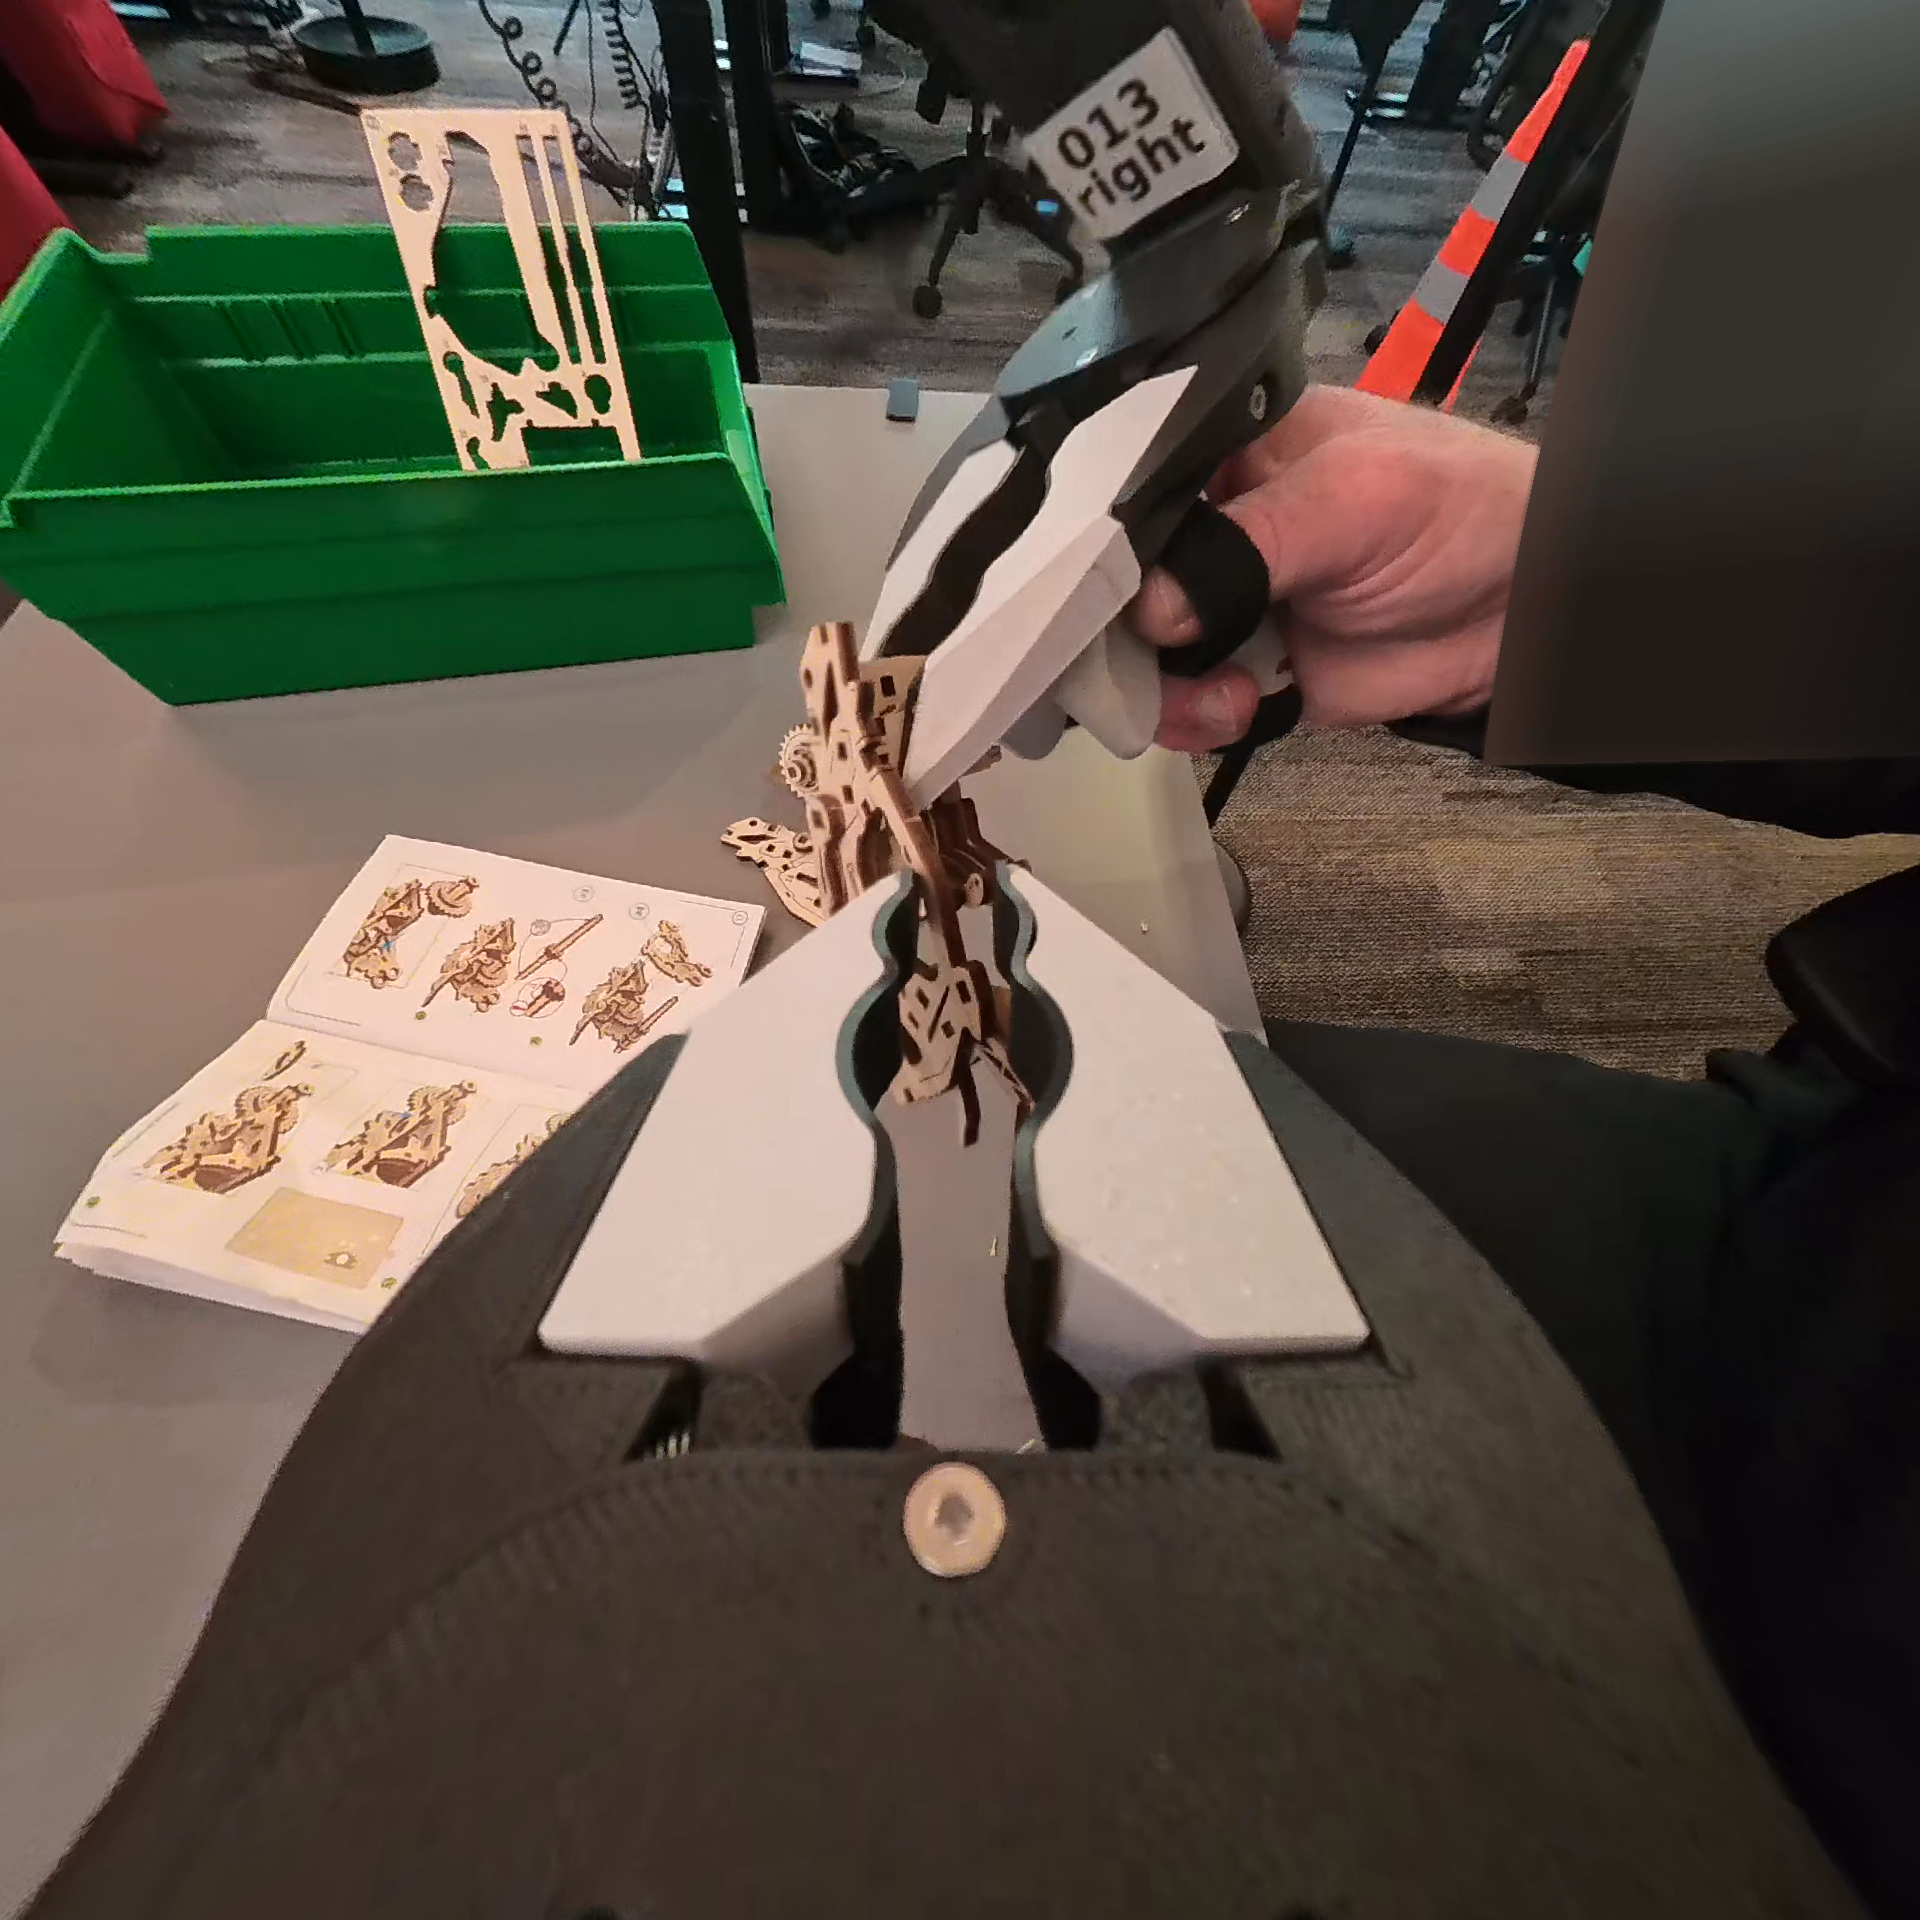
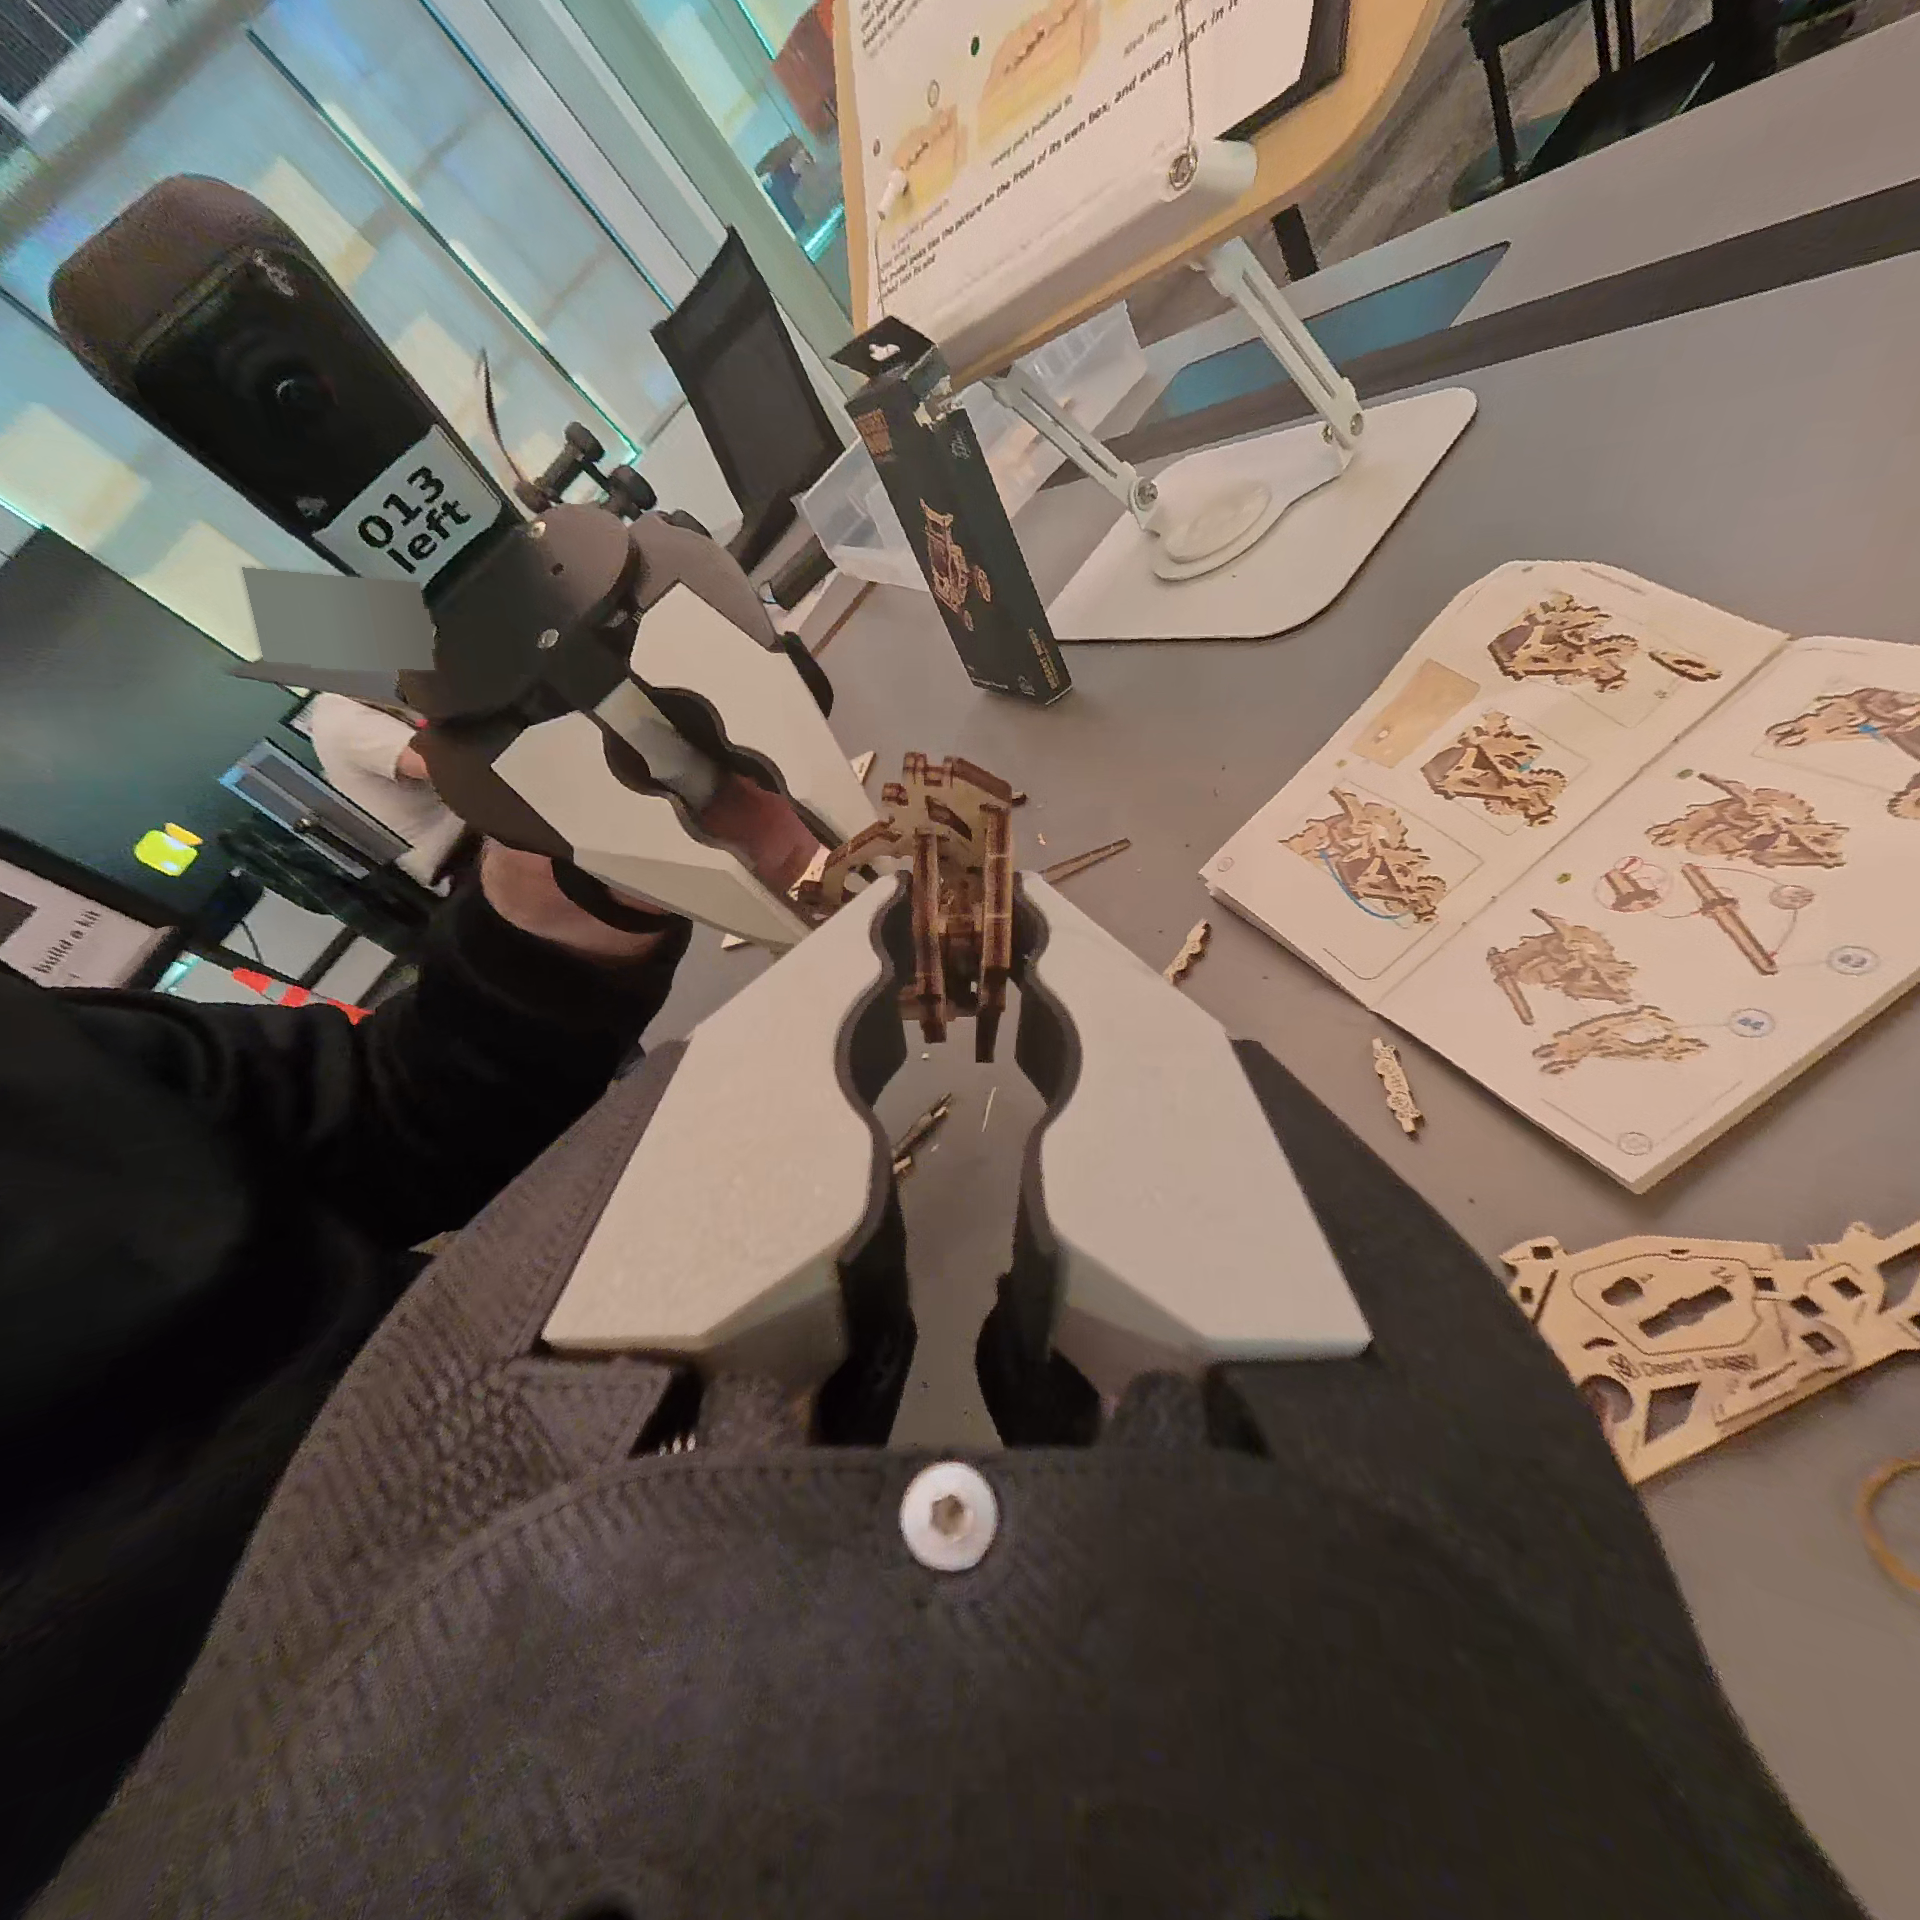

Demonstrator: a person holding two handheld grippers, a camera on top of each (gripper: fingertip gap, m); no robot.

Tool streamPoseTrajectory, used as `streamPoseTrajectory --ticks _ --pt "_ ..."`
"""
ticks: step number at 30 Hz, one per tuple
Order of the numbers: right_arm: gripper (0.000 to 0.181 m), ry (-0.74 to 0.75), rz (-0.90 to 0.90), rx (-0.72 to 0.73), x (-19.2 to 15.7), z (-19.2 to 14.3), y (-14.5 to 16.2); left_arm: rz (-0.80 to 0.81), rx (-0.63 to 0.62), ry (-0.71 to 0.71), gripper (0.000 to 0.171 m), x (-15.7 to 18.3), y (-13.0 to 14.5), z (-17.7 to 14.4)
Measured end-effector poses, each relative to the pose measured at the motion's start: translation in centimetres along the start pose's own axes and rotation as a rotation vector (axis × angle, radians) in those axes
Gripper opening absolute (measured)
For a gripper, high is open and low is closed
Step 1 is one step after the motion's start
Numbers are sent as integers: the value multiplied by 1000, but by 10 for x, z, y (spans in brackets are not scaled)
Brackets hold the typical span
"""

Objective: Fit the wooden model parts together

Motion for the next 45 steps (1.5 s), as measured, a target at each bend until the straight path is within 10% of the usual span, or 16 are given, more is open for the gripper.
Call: streamPoseTrajectory --ticks 45 --pt "13 224 -245 -113 -22 18 -6 32 53 -129 3 -5 8 -8"
Point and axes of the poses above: each gripper's, where its closed fingertips meet, z out along the fingers, y out of its underside, x = y × z across the jaws, the point moved 7 cm from there along -z, back along the fingers, and after that the axes turned 2 degrees about y, right-handed, at the moved point
